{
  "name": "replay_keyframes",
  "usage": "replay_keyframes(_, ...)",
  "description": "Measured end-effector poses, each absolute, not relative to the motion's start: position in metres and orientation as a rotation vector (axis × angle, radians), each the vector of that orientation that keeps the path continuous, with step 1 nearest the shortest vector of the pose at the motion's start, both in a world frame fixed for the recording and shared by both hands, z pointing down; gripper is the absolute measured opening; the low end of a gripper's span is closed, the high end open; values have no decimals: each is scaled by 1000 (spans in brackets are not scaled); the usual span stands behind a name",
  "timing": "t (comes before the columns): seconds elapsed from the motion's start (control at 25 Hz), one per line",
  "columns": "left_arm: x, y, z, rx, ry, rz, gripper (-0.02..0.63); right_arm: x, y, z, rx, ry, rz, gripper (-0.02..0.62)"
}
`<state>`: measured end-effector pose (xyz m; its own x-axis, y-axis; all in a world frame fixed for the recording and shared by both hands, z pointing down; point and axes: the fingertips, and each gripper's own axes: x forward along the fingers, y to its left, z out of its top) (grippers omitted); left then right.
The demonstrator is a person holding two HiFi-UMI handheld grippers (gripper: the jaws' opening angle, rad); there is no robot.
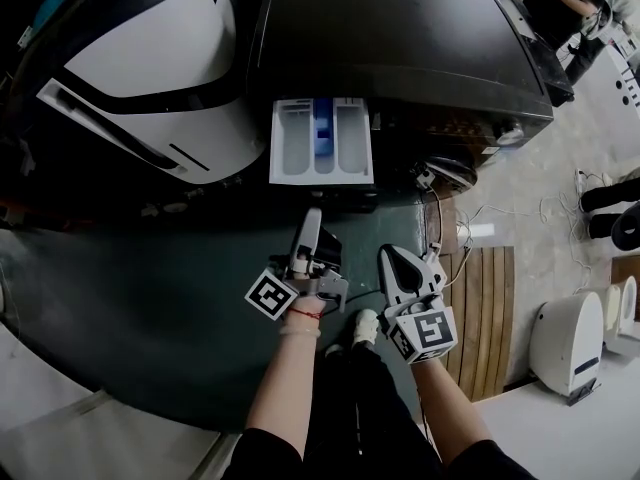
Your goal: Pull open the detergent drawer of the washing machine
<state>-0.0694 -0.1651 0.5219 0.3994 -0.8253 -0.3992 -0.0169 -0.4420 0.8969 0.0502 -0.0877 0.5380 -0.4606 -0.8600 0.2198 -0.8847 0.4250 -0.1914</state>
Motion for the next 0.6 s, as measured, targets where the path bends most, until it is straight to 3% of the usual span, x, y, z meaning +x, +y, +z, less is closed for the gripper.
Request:
replay_keyframes(0.44, -74, -144, 546, 1763, -821, -1048, 81, 56, -83, 530, 1591, -2579, 408, 15)
replay_keyframes(0.6, -75, -133, 552, 1800, -879, -948, 23, 57, -82, 523, 1571, -2589, 374, 14)
